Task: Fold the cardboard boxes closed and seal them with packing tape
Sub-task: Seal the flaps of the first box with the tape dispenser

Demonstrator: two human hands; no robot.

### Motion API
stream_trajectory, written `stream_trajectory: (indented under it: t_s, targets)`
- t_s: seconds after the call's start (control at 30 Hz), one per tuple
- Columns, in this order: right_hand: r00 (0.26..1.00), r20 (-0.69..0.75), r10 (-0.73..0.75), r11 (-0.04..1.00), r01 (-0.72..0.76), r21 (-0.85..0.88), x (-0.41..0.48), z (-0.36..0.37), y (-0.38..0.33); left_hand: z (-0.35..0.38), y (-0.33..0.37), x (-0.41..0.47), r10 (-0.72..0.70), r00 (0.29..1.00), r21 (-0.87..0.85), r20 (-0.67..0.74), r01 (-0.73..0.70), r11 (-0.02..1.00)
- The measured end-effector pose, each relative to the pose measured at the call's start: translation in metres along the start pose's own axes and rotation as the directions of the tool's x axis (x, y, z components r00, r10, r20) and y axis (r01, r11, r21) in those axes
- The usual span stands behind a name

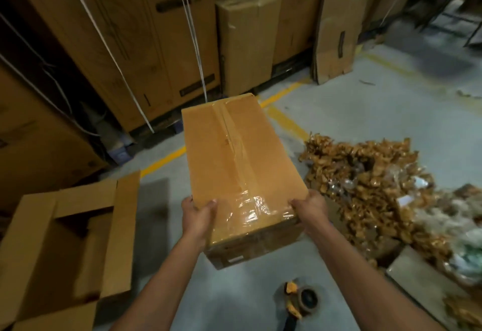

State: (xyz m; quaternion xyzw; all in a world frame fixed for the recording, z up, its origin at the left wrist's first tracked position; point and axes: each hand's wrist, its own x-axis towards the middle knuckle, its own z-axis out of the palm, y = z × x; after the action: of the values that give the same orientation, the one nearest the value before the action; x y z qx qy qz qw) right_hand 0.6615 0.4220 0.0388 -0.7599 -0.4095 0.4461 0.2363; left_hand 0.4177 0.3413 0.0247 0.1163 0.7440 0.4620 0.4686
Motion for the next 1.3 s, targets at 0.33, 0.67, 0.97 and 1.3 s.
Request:
stream_trajectory:
  t_s: [0.33, 0.67, 0.97, 1.3]
  targets:
    - [0.989, 0.09, -0.121, 0.955, 0.141, -0.262, 0.161, 0.045, -0.152, 0.077, 0.091, 0.16, -0.227, 0.972, -0.177, 0.062, 0.235, 0.956]
    - [0.975, 0.196, -0.1, 0.982, 0.128, -0.136, 0.39, 0.142, -0.17, 0.189, 0.09, 0.404, -0.077, 0.997, -0.146, -0.019, 0.074, 0.987]
    - [0.954, 0.298, 0.018, 0.996, 0.007, -0.084, 0.579, 0.24, -0.106, 0.272, -0.004, 0.574, -0.115, 0.983, -0.066, -0.145, 0.106, 0.992]
    - [0.936, 0.349, 0.034, 0.984, 0.031, -0.178, 0.677, 0.276, -0.04, 0.313, -0.091, 0.618, -0.055, 0.973, -0.106, -0.222, 0.032, 0.994]
